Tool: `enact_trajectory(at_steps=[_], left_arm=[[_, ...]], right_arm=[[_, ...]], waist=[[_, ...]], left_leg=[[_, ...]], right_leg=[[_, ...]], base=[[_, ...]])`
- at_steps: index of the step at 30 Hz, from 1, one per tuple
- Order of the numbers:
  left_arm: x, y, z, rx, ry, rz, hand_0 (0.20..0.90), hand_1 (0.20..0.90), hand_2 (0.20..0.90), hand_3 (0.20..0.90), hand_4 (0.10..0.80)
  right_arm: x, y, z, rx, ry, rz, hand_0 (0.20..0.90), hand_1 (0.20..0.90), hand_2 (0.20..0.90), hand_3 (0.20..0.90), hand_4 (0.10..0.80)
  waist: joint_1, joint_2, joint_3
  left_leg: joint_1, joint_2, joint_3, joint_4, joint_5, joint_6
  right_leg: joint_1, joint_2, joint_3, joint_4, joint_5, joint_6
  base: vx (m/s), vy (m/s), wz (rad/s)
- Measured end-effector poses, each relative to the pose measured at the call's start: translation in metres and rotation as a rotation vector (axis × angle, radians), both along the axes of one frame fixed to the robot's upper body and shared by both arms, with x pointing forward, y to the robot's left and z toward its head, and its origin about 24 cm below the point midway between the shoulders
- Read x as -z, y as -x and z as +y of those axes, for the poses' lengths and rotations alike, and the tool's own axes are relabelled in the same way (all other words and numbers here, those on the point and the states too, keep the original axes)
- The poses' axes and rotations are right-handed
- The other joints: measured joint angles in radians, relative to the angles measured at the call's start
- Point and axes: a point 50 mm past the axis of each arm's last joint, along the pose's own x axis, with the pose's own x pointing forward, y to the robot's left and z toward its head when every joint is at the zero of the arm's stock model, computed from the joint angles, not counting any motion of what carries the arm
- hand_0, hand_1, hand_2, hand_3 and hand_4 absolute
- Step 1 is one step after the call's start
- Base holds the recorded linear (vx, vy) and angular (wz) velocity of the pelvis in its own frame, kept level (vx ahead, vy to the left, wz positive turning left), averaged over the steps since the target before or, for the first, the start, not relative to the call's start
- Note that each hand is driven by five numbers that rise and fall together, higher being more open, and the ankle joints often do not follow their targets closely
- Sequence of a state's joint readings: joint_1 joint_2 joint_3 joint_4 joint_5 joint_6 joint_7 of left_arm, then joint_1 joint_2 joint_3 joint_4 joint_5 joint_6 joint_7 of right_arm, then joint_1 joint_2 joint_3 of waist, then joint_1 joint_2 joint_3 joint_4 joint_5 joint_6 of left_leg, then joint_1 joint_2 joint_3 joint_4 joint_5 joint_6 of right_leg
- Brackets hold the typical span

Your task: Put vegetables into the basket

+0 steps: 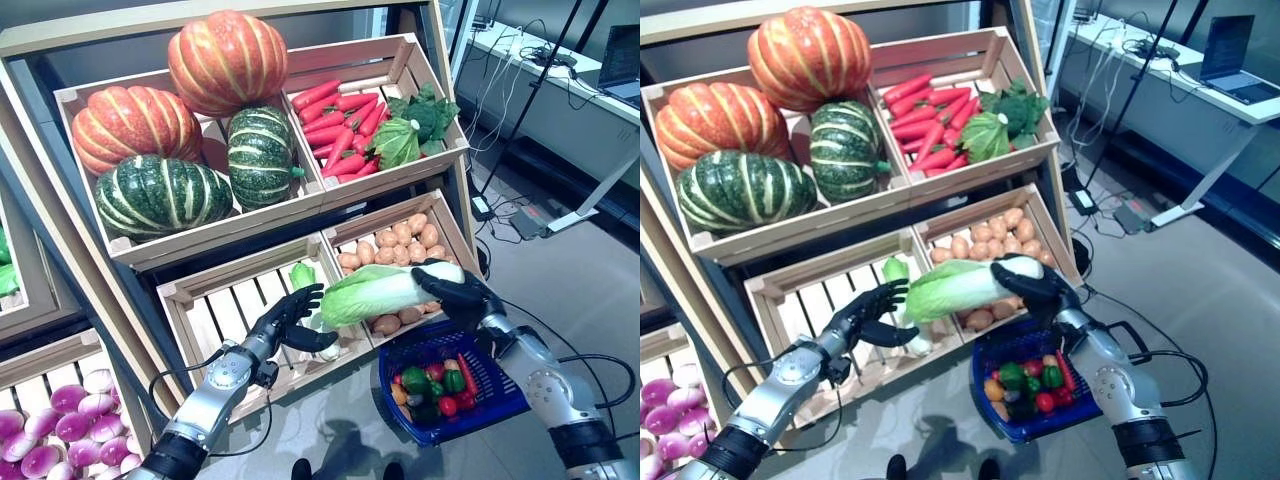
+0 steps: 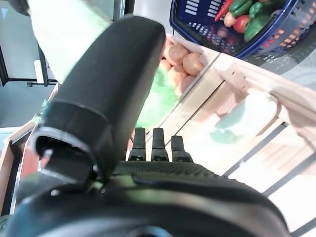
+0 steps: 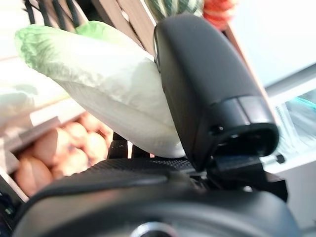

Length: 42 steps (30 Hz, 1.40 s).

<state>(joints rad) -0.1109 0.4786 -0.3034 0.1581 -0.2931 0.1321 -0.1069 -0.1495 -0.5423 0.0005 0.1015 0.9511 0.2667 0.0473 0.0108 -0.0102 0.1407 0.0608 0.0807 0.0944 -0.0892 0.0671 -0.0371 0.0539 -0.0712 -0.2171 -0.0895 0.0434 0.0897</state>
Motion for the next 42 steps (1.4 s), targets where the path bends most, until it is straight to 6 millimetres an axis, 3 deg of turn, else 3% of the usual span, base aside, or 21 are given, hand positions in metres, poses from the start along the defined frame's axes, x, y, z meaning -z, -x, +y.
enact_trajectory(at_steps=[5,9,16,20,24,31,36,42], left_arm=[[0.001,0.0,0.004,-0.011,-0.011,0.013,0.9,0.9,0.9,0.9,0.8],[0.0,0.001,0.01,-0.036,-0.008,0.011,0.9,0.9,0.9,0.9,0.8],[0.002,0.009,0.024,-0.126,0.024,0.016,0.9,0.9,0.9,0.9,0.8],[-0.015,0.005,0.032,-0.167,0.029,-0.06,0.9,0.9,0.9,0.9,0.8],[-0.039,-0.008,0.034,-0.143,0.027,-0.16,0.9,0.9,0.9,0.9,0.8],[-0.067,-0.022,0.03,-0.126,0.073,-0.295,0.9,0.9,0.9,0.9,0.8],[-0.084,-0.031,0.018,-0.074,0.118,-0.367,0.9,0.9,0.9,0.9,0.8],[-0.108,-0.043,-0.003,0.043,0.119,-0.46,0.9,0.9,0.9,0.9,0.8]], right_arm=[[-0.019,0.0,-0.032,0.179,0.014,-0.074,0.3,0.3,0.3,0.3,0.4],[-0.02,0.005,-0.047,0.281,0.014,-0.086,0.3,0.3,0.3,0.3,0.4],[0.012,0.034,-0.081,0.542,0.046,0.046,0.3,0.3,0.3,0.3,0.4],[0.027,0.05,-0.101,0.733,0.066,0.102,0.3,0.3,0.3,0.3,0.4],[0.025,0.048,-0.112,0.871,0.049,0.056,0.3,0.3,0.3,0.3,0.4],[0.02,0.03,-0.106,0.968,-0.137,-0.033,0.3,0.3,0.3,0.3,0.4],[0.02,0.015,-0.099,0.998,-0.232,-0.063,0.3,0.3,0.3,0.3,0.4],[0.008,-0.012,-0.087,0.951,-0.317,-0.121,0.3,0.3,0.3,0.3,0.4]], waist=[[-0.002,-0.014,0.013],[-0.024,-0.027,0.02],[-0.033,-0.038,0.028],[-0.028,-0.043,0.062],[-0.028,-0.041,0.162],[-0.016,-0.021,0.33],[0.012,0.011,0.374],[0.034,0.021,0.379]], left_leg=[[-0.001,0.0,0.017,0.0,-0.002,0.001],[-0.001,-0.001,0.021,0.0,-0.004,0.002],[-0.01,-0.001,0.037,0.0,-0.009,0.003],[-0.063,0.0,0.039,0.001,0.003,0.002],[-0.137,0.0,0.035,0.013,0.026,0.003],[-0.252,0.019,0.011,0.134,0.008,-0.014],[-0.402,0.037,-0.009,0.249,-0.01,-0.022],[-0.59,0.023,-0.033,0.348,-0.013,-0.023]], right_leg=[[-0.009,0.001,0.025,0.0,0.004,0.0],[-0.011,0.001,0.028,0.0,0.004,0.0],[-0.029,0.002,0.048,0.0,0.005,0.001],[-0.082,0.007,0.05,0.001,0.023,-0.003],[-0.15,0.007,0.047,0.002,0.05,-0.01],[-0.21,0.021,0.022,0.031,0.064,-0.03],[-0.359,0.028,0.015,0.153,0.04,-0.055],[-0.597,-0.015,0.014,0.379,-0.036,-0.064]], base=[[0.006,-0.015,-0.09],[0.006,-0.014,-0.03],[-0.026,-0.068,-0.07],[-0.287,-0.117,-0.03],[-0.25,-0.127,0.02],[-0.146,-0.095,0.08],[-0.129,-0.04,0.01],[-0.088,-0.016,0.07]])
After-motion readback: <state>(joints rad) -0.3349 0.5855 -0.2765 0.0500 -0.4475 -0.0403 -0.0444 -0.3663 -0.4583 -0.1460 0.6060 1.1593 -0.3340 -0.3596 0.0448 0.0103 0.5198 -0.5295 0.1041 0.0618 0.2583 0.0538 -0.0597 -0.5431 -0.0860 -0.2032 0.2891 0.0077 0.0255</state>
